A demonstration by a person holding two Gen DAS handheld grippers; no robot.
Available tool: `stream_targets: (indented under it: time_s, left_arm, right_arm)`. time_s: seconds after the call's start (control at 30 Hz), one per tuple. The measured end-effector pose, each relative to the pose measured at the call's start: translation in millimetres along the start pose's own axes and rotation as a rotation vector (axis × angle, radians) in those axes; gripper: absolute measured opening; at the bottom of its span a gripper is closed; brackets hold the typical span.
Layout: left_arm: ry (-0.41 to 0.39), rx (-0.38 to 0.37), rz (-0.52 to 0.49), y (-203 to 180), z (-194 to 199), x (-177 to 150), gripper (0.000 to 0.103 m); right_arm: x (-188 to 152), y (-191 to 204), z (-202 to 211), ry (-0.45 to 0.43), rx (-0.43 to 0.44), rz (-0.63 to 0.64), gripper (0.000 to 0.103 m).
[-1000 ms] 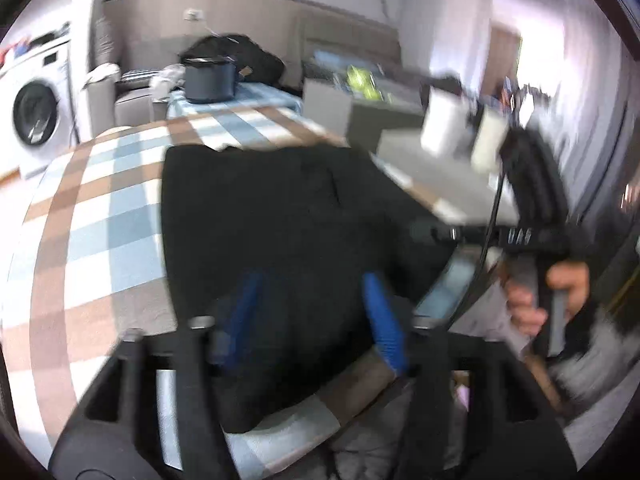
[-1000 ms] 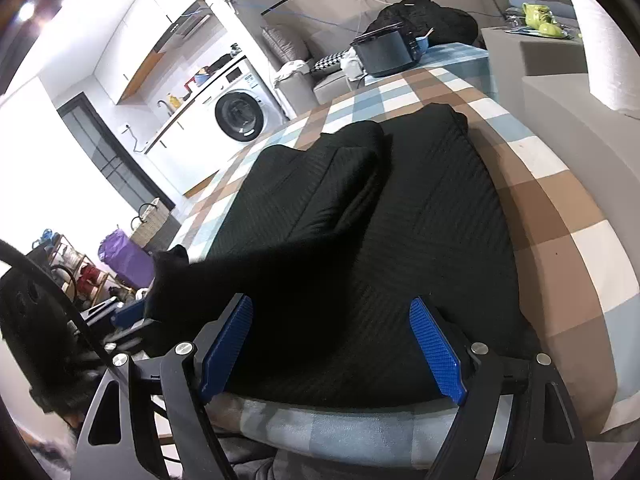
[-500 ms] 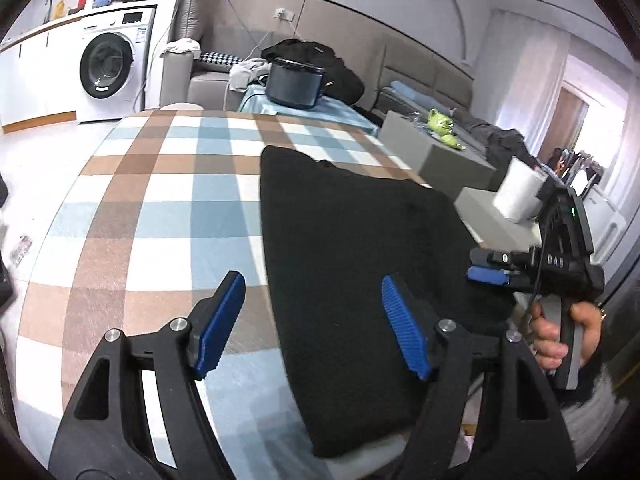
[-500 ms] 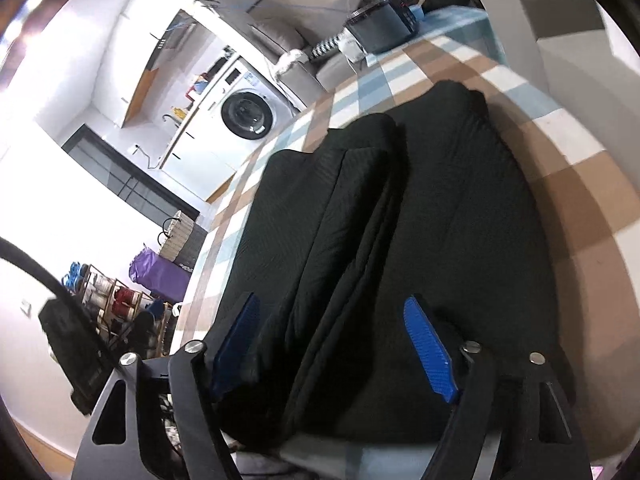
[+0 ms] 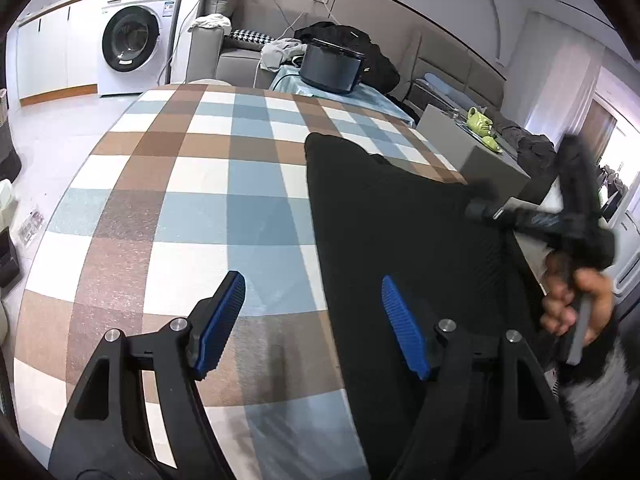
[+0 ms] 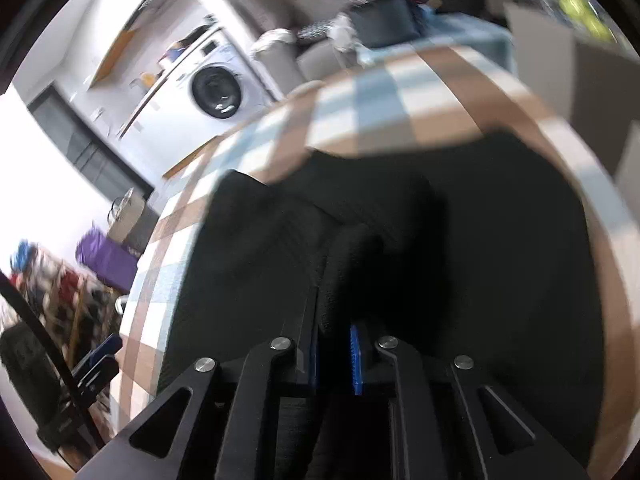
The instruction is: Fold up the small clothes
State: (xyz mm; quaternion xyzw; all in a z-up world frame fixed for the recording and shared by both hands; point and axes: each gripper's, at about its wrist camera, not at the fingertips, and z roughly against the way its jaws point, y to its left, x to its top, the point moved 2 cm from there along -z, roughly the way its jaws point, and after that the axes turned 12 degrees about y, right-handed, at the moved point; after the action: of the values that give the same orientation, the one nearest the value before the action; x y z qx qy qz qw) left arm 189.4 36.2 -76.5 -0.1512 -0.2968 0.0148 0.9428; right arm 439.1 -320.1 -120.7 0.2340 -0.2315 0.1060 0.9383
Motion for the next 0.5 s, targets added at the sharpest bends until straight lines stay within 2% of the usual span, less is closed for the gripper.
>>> stream_targets:
  time_s: [0.13, 0.2, 0.27, 0.37, 0.4, 0.5]
  left_arm:
    - [-0.005, -0.002, 0.028, 10.7, -2.0, 0.9, 0.069]
    - [0.007, 0.0, 0.04, 14.6, -6.6, 0.8, 0.069]
    - [0.016, 0.002, 0.047, 17.2, -11.4, 0.2, 0.069]
    - [0.033, 0.015, 0.048, 16.8, -14.4, -1.5, 0.069]
    - [0.032, 0.014, 0.046, 15.9, -13.3, -2.8, 0.069]
    - [0.031, 0.005, 0.034, 10.4, -11.6, -5.0, 0.069]
  right_arm:
    - [13.6, 46.3, 42.0, -0.129, -0.019, 0.228, 0.01]
    - [19.0, 46.3, 46.1, -0.139, -0.061, 0.229, 0.01]
    - [24.7, 29.4, 32.1, -0.091, -0.122, 0.176, 0.012]
    - [25.9, -17.7, -12.0, 0.104, -0.202, 0.018, 0.015]
    - [23.6, -28.5, -17.7, 0.13, -0.197, -0.02, 0.018]
    - [2.2, -42.0, -6.4, 0.117, -0.085, -0.082, 0.034]
